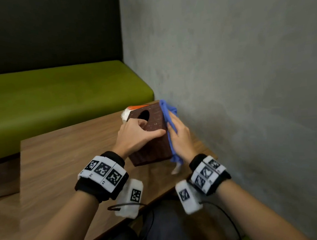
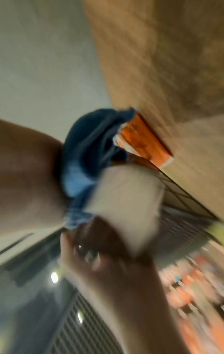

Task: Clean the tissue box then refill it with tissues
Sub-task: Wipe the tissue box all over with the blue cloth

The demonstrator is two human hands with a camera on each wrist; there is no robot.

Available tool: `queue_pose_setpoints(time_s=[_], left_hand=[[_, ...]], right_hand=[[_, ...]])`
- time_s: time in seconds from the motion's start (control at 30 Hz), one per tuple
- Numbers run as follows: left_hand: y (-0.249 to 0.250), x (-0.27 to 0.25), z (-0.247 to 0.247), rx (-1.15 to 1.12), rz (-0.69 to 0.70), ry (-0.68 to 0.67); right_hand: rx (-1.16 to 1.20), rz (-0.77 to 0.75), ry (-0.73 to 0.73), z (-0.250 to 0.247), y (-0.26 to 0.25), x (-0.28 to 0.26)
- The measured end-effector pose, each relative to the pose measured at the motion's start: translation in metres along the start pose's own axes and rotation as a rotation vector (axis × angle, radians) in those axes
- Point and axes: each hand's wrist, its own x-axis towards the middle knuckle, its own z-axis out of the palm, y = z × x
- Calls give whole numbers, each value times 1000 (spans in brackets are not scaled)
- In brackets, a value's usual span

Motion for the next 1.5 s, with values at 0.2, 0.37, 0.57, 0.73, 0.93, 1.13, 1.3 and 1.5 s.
queue_pose_setpoints(time_s=[0.2,0.37,0.57,0.73,0.93,1.13,1.3,1.5], left_hand=[[-7,5,-1,-60,-31,32],[-10,-1,-8,-233,-1,-151],[-5,-1,-23,-216,56,-410],[-11,23,3,-157,31,-194],[-10,15,6,-358,22,-219],[-13,10,-1,-393,49,-245],[-3,14,-1,-195,135,-211],[-11,6,10,-113,125,-199]], right_hand=[[30,-83,2,13,-16,-29],[-81,-83,78,-2,3,-6],[-70,50,19,-29,9,21],[-167,-175,166,0,-14,-4],[-440,-325,320,3,0,-27],[-272,-425,22,-19,0,-22],[-238,-352,30,-15,-16,-12],[-279,-357,-30,-17,-1,-25]])
